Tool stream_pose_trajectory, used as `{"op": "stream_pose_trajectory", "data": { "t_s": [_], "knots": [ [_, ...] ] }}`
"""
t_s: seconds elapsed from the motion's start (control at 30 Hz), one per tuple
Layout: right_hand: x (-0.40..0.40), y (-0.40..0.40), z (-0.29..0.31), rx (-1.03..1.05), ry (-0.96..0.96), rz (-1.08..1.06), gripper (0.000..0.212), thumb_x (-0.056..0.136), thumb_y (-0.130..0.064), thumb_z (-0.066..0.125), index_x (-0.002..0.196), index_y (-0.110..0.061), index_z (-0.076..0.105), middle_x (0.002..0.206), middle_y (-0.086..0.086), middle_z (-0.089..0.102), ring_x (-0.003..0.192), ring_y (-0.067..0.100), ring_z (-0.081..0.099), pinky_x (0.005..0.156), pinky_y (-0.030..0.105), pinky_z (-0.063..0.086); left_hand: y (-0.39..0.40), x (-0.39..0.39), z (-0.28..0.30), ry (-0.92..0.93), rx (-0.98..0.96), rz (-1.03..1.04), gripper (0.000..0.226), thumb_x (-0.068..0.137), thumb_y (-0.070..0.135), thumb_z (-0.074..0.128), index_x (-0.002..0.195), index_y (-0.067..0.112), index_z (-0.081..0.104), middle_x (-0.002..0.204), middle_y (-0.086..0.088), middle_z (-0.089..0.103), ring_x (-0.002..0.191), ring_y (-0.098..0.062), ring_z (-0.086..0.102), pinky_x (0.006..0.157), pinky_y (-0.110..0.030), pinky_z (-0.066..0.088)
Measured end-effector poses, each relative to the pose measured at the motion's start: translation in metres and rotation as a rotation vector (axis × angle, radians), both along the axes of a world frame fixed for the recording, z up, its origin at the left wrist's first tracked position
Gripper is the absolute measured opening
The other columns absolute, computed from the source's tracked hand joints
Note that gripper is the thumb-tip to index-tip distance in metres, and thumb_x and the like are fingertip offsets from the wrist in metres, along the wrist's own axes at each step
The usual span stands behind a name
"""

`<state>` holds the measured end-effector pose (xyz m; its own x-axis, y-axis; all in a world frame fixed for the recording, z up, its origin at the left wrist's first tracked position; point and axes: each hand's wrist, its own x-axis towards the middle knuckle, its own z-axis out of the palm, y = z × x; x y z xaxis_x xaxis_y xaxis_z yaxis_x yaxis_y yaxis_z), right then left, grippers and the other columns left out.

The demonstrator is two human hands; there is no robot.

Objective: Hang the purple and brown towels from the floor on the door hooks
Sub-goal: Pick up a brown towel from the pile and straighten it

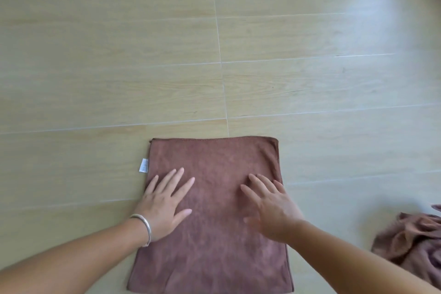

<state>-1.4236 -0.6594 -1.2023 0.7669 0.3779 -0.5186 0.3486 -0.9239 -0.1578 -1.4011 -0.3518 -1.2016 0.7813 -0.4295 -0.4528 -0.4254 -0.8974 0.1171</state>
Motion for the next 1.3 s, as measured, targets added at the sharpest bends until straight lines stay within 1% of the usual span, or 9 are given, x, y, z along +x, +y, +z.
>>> {"op": "stream_pose_trajectory", "data": {
  "t_s": [0.1,0.3,0.47,0.63,0.8,0.97,1.07,1.17,1.3],
  "knots": [
    [0.0,-0.01,-0.011,-0.09,0.007,0.039,0.089,0.084,-0.073,0.037,0.152,-0.032,-0.003,0.161,0.001,-0.015,0.147,0.022,-0.015,0.119,0.048,0.005,-0.001,0.003,-0.017,-0.026,0.058,0.027,0.078,0.091,0.067,0.0,0.148,0.027,0.035,0.157,-0.007,0.027,0.143,-0.026,0.029,0.114,-0.051,0.018],
    [0.102,-0.015,-0.022,-0.102,-0.166,-0.088,0.087,0.083,-0.068,0.047,0.152,-0.032,0.009,0.162,0.001,-0.001,0.148,0.021,-0.003,0.119,0.044,0.008,-0.012,0.105,-0.046,-0.152,0.091,0.091,0.076,0.086,0.07,0.008,0.153,0.036,-0.001,0.163,-0.002,-0.005,0.149,-0.019,-0.005,0.118,-0.048,-0.002],
    [0.099,-0.009,-0.026,-0.056,-0.22,-0.085,0.067,0.094,-0.05,0.04,0.152,-0.026,0.017,0.161,0.006,0.009,0.148,0.023,0.005,0.119,0.042,0.014,-0.024,0.128,-0.041,-0.176,0.016,0.094,0.065,0.095,0.054,0.033,0.153,0.029,0.017,0.162,-0.005,0.008,0.148,-0.02,0.006,0.118,-0.046,0.01],
    [0.031,-0.023,-0.03,0.037,-0.273,0.111,0.073,0.089,-0.061,0.039,0.148,-0.019,0.036,0.158,0.011,0.025,0.145,0.028,0.023,0.116,0.048,0.024,-0.01,0.039,-0.037,-0.204,-0.08,-0.066,0.069,0.089,0.057,0.035,0.147,0.02,0.038,0.157,-0.009,0.028,0.144,-0.025,0.027,0.115,-0.051,0.023],
    [0.008,-0.051,-0.041,0.066,-0.282,0.296,0.085,0.087,-0.074,0.037,0.148,-0.015,0.036,0.158,0.012,0.023,0.146,0.029,0.021,0.115,0.05,0.021,0.025,-0.027,-0.044,-0.214,-0.085,-0.186,0.081,0.087,0.062,0.041,0.147,0.009,0.035,0.156,-0.012,0.027,0.143,-0.027,0.029,0.112,-0.055,0.026],
    [0.012,-0.048,-0.038,0.035,-0.319,0.307,0.055,0.098,-0.045,0.029,0.144,-0.019,0.045,0.153,0.01,0.035,0.139,0.03,0.037,0.11,0.049,0.035,0.037,-0.019,-0.035,-0.273,-0.166,-0.166,0.055,0.09,0.032,0.039,0.137,0.005,0.052,0.146,-0.011,0.045,0.132,-0.027,0.047,0.108,-0.044,0.032],
    [0.015,-0.042,-0.013,-0.023,-0.286,0.246,0.052,0.097,-0.043,0.031,0.138,-0.02,0.053,0.147,0.01,0.045,0.133,0.031,0.045,0.106,0.047,0.041,0.039,-0.005,-0.018,-0.258,-0.217,-0.13,0.053,0.078,0.013,0.044,0.127,0.001,0.061,0.136,-0.014,0.055,0.123,-0.03,0.056,0.104,-0.041,0.038],
    [0.014,-0.035,0.038,-0.096,-0.229,0.146,0.049,0.097,-0.045,0.032,0.129,-0.023,0.061,0.14,0.009,0.053,0.129,0.031,0.049,0.104,0.046,0.042,0.038,-0.002,0.021,-0.194,-0.213,-0.048,0.049,0.069,0.004,0.065,0.117,-0.002,0.067,0.124,-0.017,0.064,0.112,-0.034,0.063,0.093,-0.046,0.053],
    [0.014,-0.031,0.13,-0.105,-0.133,0.065,0.041,0.099,-0.048,0.038,0.131,-0.027,0.055,0.143,0.001,0.048,0.138,0.025,0.037,0.111,0.043,0.03,0.035,0.002,0.108,-0.077,-0.166,0.067,0.052,0.056,-0.011,0.082,0.106,0.0,0.073,0.111,-0.018,0.07,0.098,-0.036,0.069,0.086,-0.053,0.053]
  ]
}}
